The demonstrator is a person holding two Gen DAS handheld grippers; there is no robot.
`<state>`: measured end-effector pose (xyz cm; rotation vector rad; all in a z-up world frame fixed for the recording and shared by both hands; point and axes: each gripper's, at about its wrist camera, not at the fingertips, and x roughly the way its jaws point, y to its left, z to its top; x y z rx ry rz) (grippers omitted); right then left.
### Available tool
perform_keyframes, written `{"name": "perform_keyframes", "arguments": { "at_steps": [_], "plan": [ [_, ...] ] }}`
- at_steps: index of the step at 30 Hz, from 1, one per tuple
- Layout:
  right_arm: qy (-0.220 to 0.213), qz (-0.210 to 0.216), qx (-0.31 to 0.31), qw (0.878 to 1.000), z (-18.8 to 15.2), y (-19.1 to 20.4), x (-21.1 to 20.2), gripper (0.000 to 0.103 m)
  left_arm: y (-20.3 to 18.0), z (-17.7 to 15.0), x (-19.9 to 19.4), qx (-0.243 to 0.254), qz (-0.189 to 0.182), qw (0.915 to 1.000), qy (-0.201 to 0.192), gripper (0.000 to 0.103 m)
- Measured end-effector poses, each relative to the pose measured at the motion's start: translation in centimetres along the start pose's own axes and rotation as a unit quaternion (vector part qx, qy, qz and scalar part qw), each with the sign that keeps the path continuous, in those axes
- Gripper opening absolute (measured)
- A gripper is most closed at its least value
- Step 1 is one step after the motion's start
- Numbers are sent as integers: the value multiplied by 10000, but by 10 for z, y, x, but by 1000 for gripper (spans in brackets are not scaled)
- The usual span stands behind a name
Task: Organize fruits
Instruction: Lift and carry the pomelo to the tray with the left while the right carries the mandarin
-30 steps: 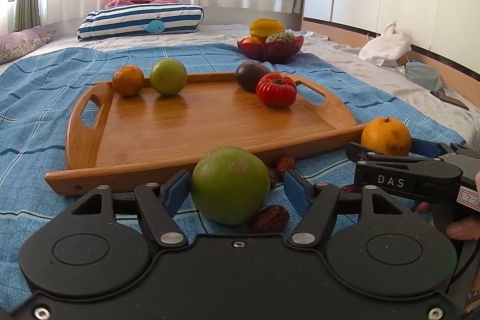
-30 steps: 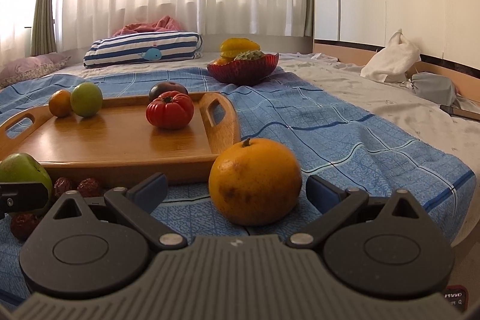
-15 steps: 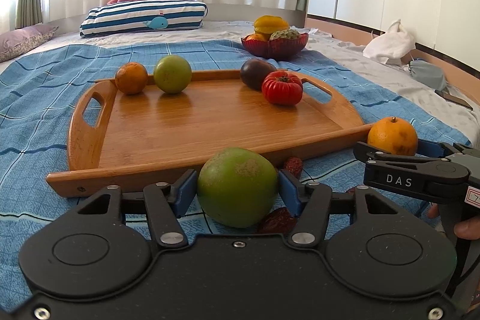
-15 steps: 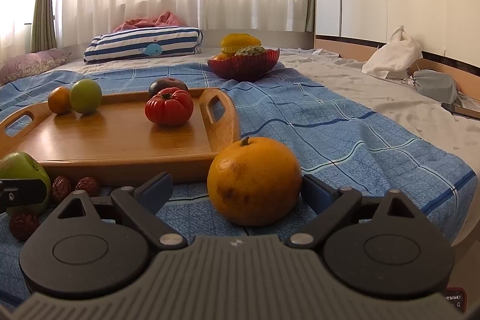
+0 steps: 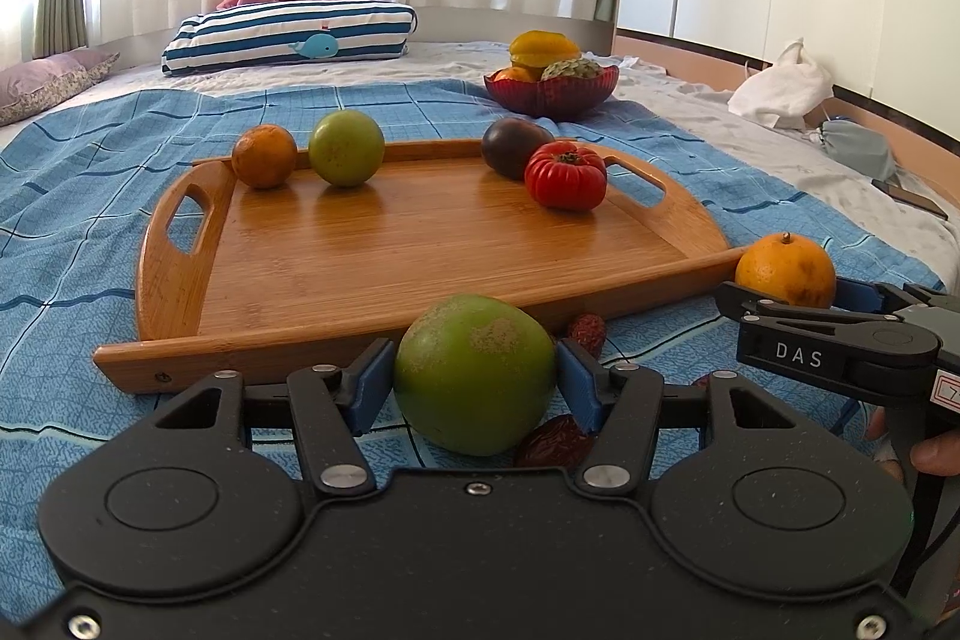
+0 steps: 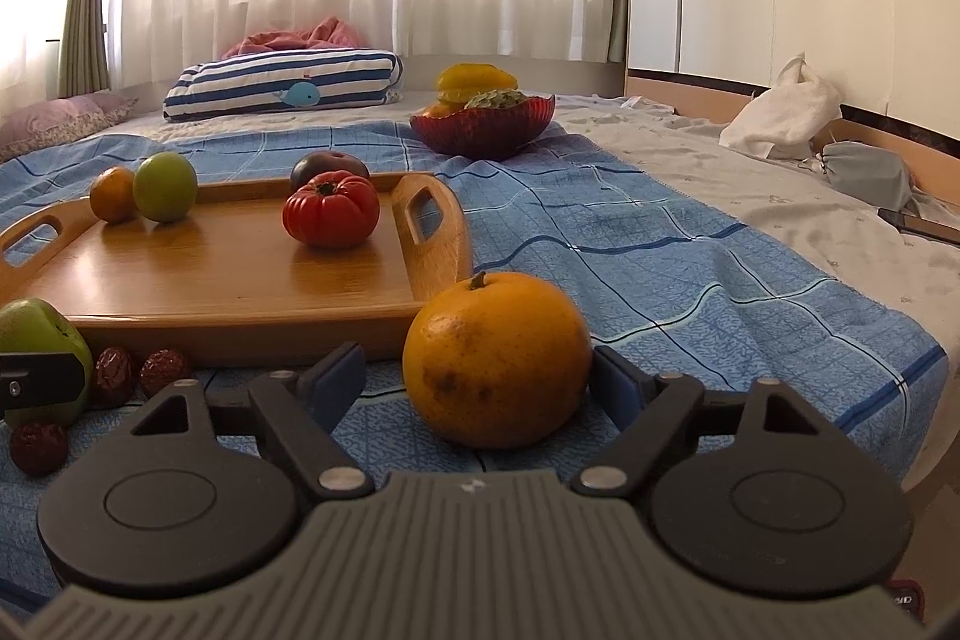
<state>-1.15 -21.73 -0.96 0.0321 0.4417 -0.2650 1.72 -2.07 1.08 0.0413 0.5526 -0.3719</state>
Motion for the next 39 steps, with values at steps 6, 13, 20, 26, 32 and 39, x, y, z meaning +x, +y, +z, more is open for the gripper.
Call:
{"name": "perform_keyframes", "arguments": {
  "at_steps": [6,13,20,26,32,39],
  "plan": [
    [37,-69,22,10000,0,-3,1,71,2,0,0,-51,13,10000,-14,56],
    [54,-49,118,9999,2,-8,0,68,0,-2,-3,43,106,9999,-55,56],
    [19,61,427,9991,2,-12,-5,67,-1,1,-9,-24,177,9998,-88,56],
    [-20,138,490,9987,3,-12,-9,67,2,5,-16,-78,195,9996,-212,56],
    [-90,252,499,9984,6,-10,-14,67,0,9,-19,-75,182,9994,-286,56],
    [-268,495,492,9972,16,-3,-21,67,-3,18,-19,-82,179,9989,-418,56]
  ]
}}
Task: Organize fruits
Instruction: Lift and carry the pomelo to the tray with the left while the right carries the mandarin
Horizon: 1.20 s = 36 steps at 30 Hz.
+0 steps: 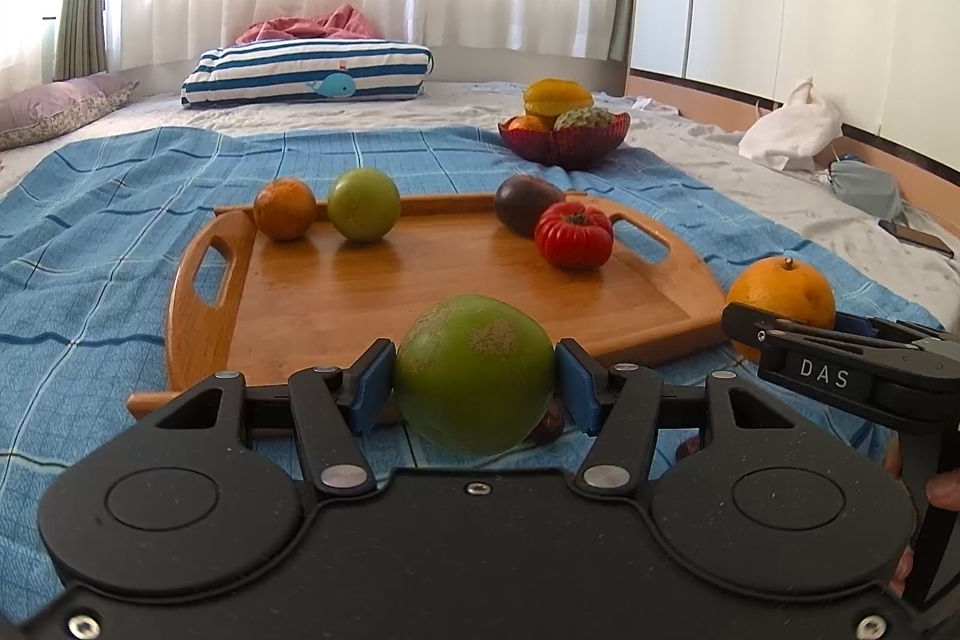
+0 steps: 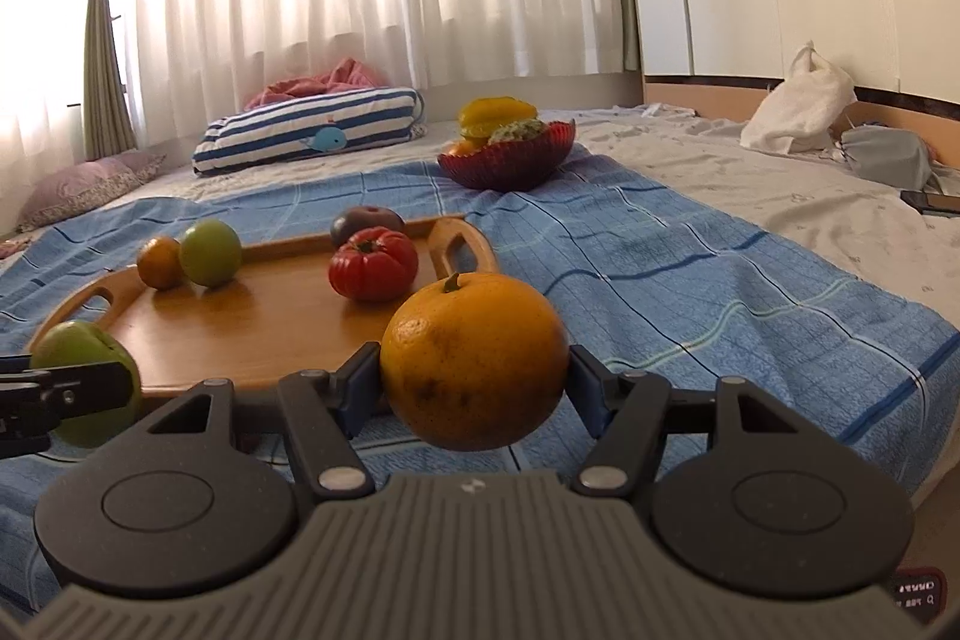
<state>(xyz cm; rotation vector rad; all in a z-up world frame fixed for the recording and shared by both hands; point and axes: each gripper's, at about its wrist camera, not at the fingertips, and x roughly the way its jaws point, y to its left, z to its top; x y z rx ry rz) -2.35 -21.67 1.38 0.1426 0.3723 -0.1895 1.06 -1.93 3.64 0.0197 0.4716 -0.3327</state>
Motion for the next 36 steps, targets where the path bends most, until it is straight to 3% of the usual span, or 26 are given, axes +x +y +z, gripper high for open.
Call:
{"name": "perform_keyframes", "arguments": {
  "at_steps": [11,26,36],
  "plan": [
    [-179,354,-99,9992,18,17,7,67,16,20,10,-183,281,9994,-66,56],
    [-159,1168,-143,9929,56,44,44,67,55,49,33,-134,619,9977,-242,56],
    [277,1485,-172,9884,74,59,92,67,84,65,70,-307,669,9972,-89,56]
  ]
}}
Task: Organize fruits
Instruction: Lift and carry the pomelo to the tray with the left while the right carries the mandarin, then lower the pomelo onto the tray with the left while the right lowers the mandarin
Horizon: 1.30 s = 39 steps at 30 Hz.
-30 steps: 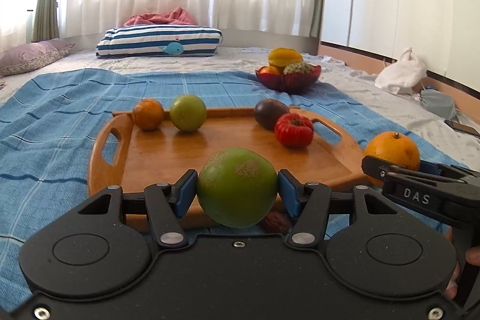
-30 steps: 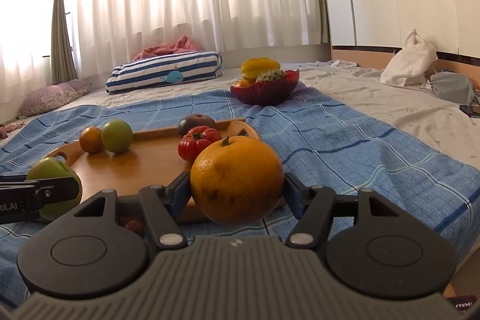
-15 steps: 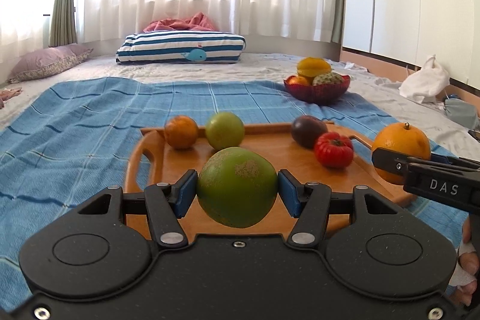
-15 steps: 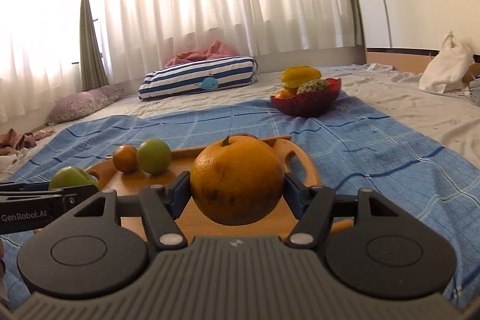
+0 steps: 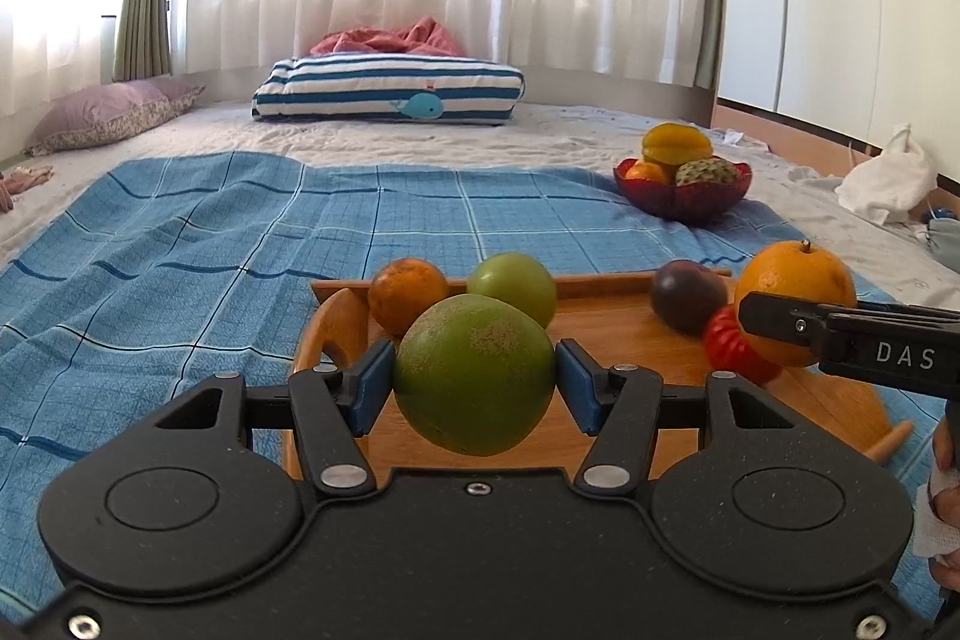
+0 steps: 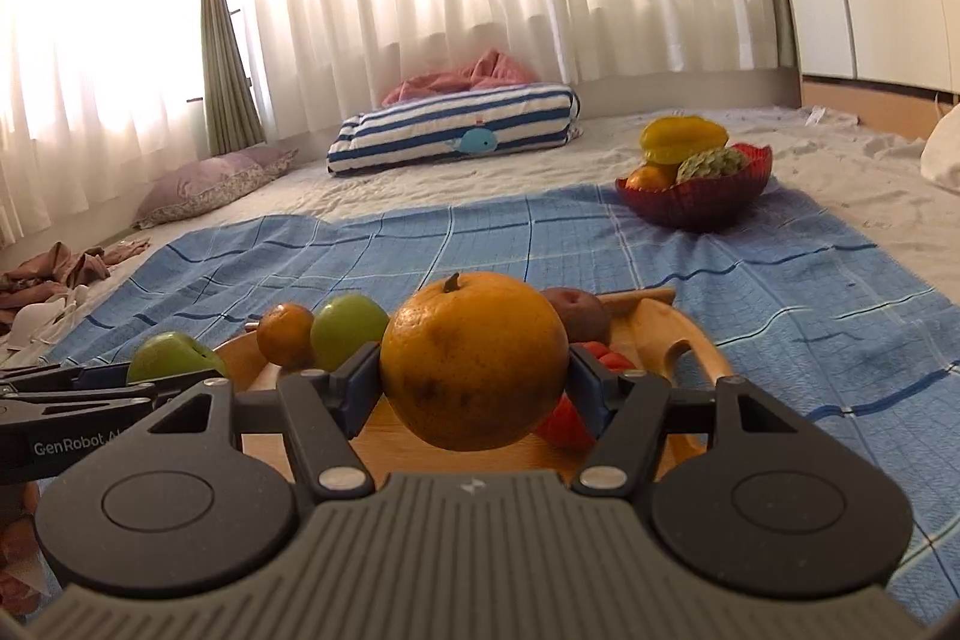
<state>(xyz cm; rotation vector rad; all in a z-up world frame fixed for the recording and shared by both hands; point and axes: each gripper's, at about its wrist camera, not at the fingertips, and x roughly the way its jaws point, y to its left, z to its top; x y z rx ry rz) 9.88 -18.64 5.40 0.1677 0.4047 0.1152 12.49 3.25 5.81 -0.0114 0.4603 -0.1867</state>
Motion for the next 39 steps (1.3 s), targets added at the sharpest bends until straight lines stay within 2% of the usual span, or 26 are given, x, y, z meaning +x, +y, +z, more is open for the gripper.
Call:
{"name": "perform_keyframes", "arguments": {
  "at_steps": [12,21,27,39],
  "plan": [
    [379,49,-366,9986,2,9,46,67,20,5,40,-382,15,9989,289,56],
    [760,92,-295,9966,8,9,75,67,34,8,63,-685,108,9963,514,56],
    [944,135,-155,9953,24,5,99,67,37,11,74,-747,144,9953,600,56],
    [1046,84,-564,9929,31,18,133,67,38,15,93,-763,288,9939,740,56]
  ]
}}
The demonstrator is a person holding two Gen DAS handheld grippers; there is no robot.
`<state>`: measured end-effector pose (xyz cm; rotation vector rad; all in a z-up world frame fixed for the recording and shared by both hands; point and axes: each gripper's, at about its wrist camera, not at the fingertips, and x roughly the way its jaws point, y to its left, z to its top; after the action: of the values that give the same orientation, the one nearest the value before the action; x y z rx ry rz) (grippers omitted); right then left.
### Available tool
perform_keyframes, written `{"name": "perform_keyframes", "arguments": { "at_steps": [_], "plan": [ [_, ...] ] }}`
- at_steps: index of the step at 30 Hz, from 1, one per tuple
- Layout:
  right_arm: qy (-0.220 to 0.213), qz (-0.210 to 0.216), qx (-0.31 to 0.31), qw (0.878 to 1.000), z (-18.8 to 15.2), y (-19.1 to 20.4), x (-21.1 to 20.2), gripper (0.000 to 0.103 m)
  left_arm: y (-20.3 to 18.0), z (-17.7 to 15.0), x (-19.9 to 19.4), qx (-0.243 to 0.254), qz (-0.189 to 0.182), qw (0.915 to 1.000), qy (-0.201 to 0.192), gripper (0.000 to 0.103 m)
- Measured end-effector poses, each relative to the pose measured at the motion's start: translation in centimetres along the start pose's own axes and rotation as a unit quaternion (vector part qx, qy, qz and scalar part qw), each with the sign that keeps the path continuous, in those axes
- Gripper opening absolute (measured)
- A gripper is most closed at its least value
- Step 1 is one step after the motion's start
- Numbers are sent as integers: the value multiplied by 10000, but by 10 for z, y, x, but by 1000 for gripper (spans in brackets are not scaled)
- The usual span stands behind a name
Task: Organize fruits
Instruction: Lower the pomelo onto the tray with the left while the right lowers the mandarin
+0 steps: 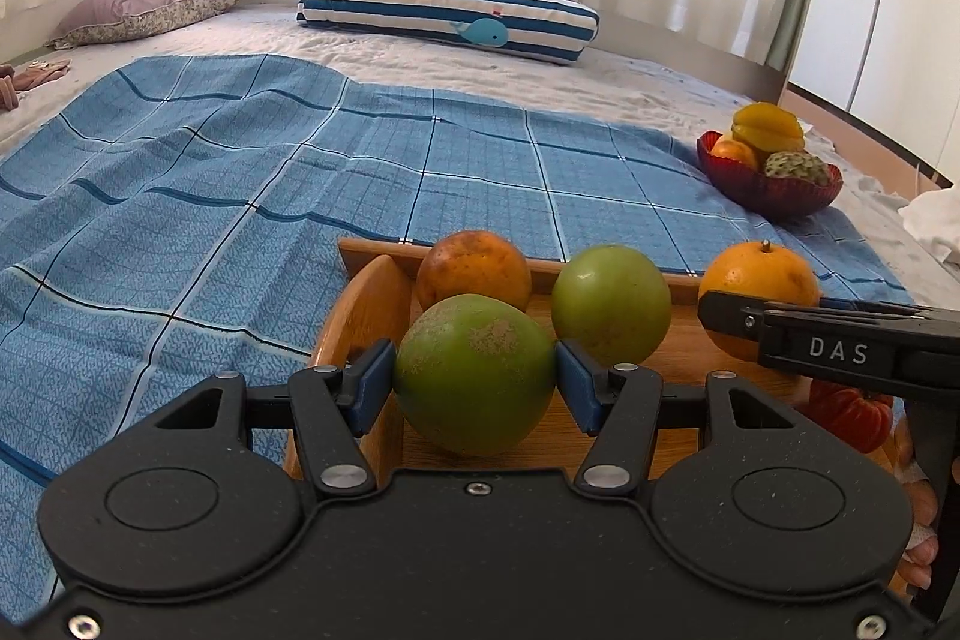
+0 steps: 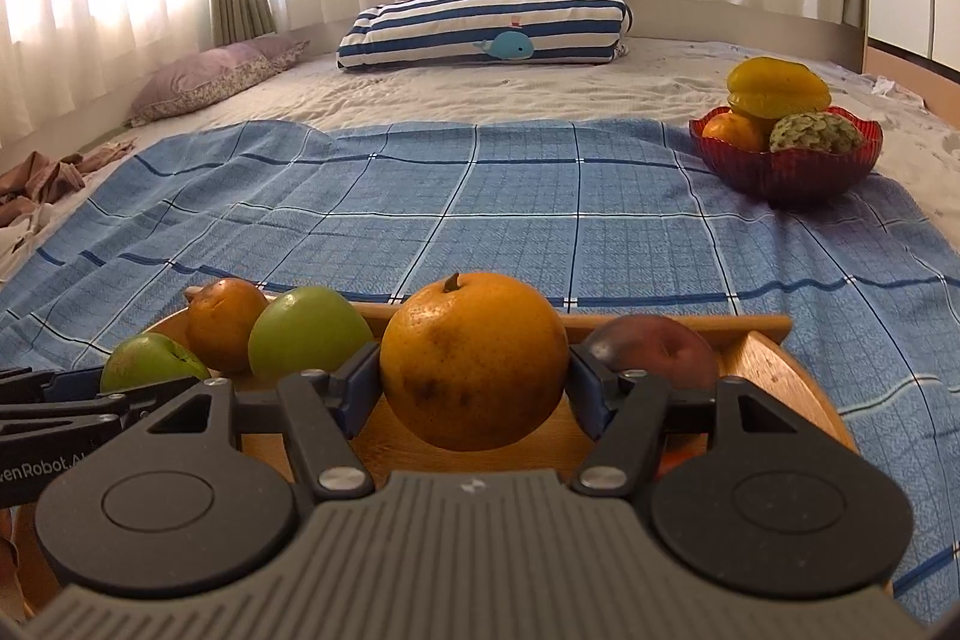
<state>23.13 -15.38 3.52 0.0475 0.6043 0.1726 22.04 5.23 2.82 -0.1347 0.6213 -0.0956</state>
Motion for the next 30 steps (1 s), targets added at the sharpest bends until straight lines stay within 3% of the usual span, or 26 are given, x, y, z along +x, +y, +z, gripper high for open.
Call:
{"name": "perform_keyframes", "arguments": {
  "at_steps": [11,20,30],
  "plan": [
    [341,93,103,9993,-5,-2,15,68,-3,-3,2,124,44,9999,-72,56],
    [365,68,89,9993,-5,-1,16,68,-4,-3,2,143,48,9999,-80,56],
    [420,-84,-162,9990,-7,6,17,79,-5,-4,-1,174,52,9998,-96,56]
  ]
}}
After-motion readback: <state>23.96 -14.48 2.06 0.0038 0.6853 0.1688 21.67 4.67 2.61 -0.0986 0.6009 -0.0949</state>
